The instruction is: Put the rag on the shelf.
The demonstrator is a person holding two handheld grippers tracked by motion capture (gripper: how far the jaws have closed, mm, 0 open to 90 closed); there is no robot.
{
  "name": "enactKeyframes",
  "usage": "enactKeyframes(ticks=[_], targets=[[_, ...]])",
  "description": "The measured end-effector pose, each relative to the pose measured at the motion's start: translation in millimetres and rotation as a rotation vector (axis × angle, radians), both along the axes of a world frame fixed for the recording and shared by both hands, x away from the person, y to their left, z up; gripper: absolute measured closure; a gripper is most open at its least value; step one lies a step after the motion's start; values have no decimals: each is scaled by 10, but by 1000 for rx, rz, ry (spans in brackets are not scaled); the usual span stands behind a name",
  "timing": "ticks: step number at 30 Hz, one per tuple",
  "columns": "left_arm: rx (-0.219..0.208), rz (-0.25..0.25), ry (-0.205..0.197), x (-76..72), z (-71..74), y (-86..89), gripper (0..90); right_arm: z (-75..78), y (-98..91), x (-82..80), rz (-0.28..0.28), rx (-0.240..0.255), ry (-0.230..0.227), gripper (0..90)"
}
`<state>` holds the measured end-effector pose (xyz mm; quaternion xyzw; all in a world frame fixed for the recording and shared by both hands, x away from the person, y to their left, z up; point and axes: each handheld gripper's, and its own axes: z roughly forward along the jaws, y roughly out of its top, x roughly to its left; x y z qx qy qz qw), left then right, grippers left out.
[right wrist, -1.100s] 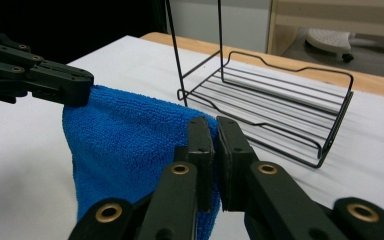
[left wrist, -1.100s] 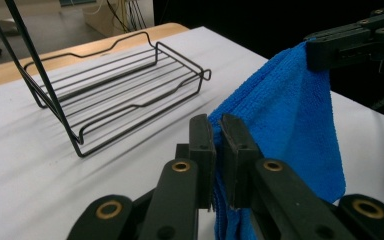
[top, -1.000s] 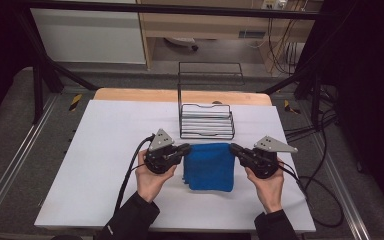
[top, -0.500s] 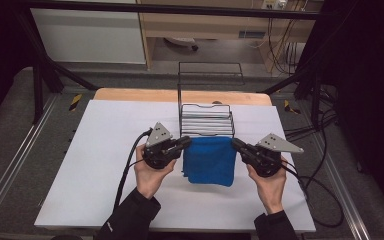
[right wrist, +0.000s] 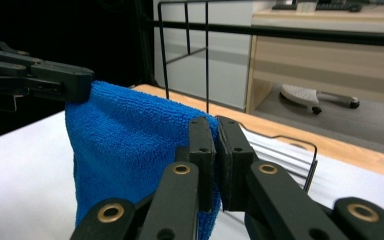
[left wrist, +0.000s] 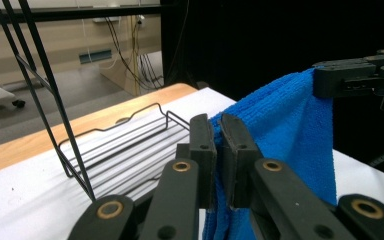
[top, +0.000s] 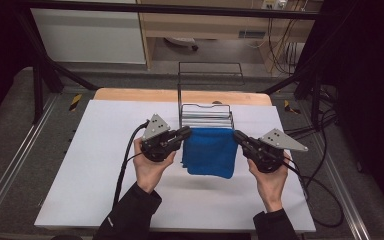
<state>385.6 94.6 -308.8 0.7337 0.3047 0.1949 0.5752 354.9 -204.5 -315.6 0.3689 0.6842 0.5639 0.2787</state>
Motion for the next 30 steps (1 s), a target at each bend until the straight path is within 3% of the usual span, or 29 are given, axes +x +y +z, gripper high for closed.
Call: enactKeyframes(ticks=[12, 30], targets=[[-65, 17, -41, 59, 136, 31, 849, 187, 54, 38, -28, 16, -75, 865], [-117, 26, -102, 157, 452, 48, 850, 468, 85, 133, -52, 49, -166, 866]])
